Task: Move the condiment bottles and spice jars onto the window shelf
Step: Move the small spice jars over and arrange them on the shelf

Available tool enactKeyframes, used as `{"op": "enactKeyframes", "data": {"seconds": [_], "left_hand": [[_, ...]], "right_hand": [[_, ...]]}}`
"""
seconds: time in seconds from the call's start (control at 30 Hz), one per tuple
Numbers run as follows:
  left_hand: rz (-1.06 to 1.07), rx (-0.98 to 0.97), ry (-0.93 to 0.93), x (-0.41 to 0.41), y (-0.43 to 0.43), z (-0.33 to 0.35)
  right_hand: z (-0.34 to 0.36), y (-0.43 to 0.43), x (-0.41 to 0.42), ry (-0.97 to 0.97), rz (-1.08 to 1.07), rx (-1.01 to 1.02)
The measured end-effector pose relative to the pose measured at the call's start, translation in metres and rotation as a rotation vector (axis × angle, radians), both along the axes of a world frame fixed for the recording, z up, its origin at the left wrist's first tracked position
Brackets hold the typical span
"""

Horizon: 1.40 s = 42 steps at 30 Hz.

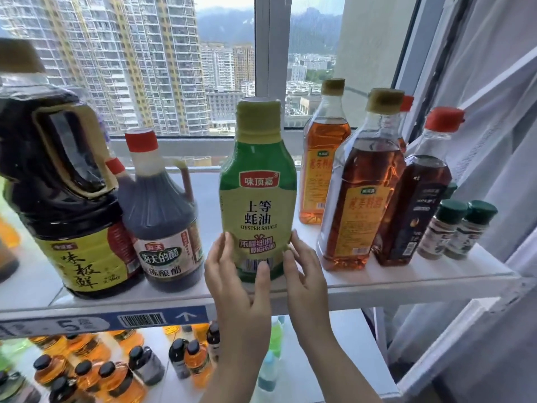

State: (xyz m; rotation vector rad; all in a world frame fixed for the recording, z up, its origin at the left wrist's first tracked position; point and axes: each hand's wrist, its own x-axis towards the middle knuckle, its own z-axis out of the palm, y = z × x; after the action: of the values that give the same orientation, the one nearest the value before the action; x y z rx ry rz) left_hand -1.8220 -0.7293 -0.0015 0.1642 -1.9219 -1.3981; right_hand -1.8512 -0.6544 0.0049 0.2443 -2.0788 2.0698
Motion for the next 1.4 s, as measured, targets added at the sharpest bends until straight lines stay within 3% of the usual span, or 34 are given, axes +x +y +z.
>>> {"op": "enactKeyframes", "data": {"seconds": [1.2, 1.4], "left_hand": [[-0.036, -0.035, -0.08, -0.005, 0.015, 0.007], [-0.042, -0.05, 0.003, 0.019, 0.002, 0.016]], "right_hand": [[0.007, 0.024, -0.004, -0.076, 0.017, 0.012], [0.001, 0.015, 0.02, 0.091, -0.164, -0.034]]}}
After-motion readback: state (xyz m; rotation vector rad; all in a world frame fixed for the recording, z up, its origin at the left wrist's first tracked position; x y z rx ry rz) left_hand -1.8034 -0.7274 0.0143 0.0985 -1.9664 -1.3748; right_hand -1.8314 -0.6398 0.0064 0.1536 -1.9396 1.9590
